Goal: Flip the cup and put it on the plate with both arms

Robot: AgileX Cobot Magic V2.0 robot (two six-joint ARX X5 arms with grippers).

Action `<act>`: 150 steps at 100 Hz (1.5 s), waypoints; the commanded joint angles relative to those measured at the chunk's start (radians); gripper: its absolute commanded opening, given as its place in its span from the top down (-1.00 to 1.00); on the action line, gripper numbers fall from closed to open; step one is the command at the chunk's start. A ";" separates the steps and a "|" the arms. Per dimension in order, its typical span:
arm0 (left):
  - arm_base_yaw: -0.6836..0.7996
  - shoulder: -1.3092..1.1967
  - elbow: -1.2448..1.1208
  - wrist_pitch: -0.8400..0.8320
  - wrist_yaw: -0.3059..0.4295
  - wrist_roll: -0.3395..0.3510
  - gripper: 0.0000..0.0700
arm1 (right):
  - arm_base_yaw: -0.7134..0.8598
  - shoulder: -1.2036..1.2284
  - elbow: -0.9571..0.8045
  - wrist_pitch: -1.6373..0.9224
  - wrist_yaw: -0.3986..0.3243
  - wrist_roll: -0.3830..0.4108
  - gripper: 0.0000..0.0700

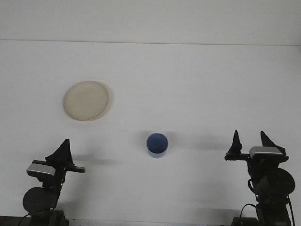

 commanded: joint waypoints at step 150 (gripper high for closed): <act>0.001 0.933 1.109 -1.120 -0.048 -0.045 0.95 | 0.001 0.002 0.003 0.019 0.002 -0.011 -0.64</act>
